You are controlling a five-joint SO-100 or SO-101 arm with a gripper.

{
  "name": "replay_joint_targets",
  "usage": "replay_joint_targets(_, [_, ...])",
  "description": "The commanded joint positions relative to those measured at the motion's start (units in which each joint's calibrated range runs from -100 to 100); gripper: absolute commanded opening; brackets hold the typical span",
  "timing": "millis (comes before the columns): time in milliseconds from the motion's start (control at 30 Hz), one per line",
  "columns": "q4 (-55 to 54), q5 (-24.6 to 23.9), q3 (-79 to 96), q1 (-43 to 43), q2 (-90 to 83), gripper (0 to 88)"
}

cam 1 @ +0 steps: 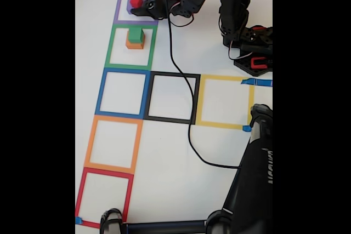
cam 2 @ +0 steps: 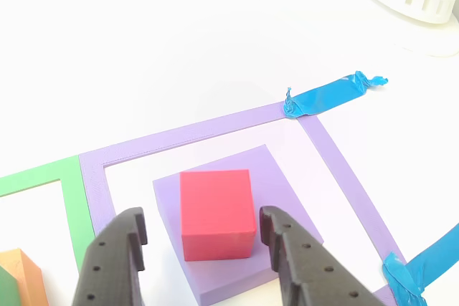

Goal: Tower of hanoi

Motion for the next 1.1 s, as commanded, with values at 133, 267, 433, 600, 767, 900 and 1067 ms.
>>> replay_joint_targets(133, [-1.17, 0.36, -0.93, 0.11, -0.1, 13.0])
replay_joint_targets(267, [-1.17, 0.36, -1.02, 0.01, 0.14, 11.3])
replay_joint_targets(433, [-1.17, 0.36, -1.2, -0.08, 0.47, 10.1])
replay_joint_targets(600, [-1.01, 0.36, -1.93, -0.18, 0.87, 7.7])
replay_joint_targets(767, [-0.93, 0.36, -2.56, -0.18, 1.19, 5.8])
replay_joint_targets(900, [-0.85, 0.36, -2.65, -0.37, 1.19, 3.9])
replay_joint_targets(1067, [-0.68, 0.36, -2.75, -0.66, 0.95, 1.2])
